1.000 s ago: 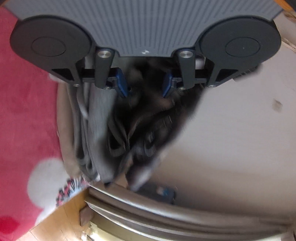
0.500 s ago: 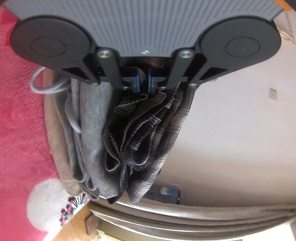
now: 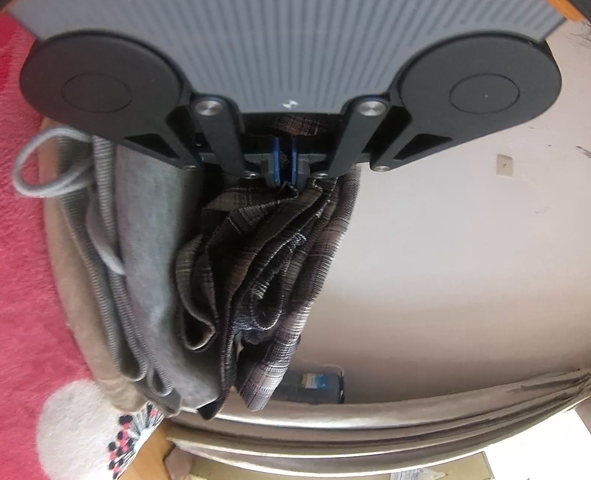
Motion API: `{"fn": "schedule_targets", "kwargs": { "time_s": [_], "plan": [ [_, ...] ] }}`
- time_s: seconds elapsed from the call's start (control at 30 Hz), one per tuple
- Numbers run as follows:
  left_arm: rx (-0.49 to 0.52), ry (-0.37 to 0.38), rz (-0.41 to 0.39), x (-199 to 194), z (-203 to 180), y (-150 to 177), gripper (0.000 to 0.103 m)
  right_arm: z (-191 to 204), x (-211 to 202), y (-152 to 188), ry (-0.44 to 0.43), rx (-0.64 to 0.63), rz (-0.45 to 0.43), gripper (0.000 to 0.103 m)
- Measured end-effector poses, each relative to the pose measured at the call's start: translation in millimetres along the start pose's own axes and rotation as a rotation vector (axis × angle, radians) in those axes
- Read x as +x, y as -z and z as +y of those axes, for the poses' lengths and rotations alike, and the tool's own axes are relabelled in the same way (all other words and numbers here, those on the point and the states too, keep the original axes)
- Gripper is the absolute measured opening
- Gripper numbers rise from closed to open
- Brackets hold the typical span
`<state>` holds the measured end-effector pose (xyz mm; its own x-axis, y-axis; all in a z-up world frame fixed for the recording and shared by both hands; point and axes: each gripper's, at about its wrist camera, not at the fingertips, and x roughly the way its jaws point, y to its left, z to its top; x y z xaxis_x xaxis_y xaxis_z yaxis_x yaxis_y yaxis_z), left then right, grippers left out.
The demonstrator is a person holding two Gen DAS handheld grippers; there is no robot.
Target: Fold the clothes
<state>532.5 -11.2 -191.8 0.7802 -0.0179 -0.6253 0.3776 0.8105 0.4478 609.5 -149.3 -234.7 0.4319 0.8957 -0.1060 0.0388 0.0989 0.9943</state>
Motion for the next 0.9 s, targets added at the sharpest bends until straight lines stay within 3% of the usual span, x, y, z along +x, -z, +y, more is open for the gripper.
{"fn": "schedule_targets", "kwargs": {
  "time_s": [0.13,0.27,0.47,0.53,0.63,0.9],
  "plan": [
    [0.000,-0.018,-0.004,-4,-2,-4,0.028,5,-1,-1,-0.016,-0.003,0.018,0.006],
    [-0.137,0.048,-0.011,-12,24,-7,0.023,1,-17,-6,-0.062,0.028,-0.013,0.007],
    [-0.319,0.180,-0.022,-17,70,3,0.022,-15,-46,-12,-0.012,0.098,-0.095,0.011],
    [-0.382,0.214,-0.019,-15,82,8,0.022,-21,-56,-13,0.006,0.121,-0.122,0.029],
    [-0.452,0.247,-0.012,-6,101,12,0.022,-27,-62,-18,0.034,0.150,-0.156,0.042],
    [-0.440,0.253,-0.029,-6,108,17,0.022,-24,-23,-34,0.027,0.158,-0.131,0.047]
  ]
}}
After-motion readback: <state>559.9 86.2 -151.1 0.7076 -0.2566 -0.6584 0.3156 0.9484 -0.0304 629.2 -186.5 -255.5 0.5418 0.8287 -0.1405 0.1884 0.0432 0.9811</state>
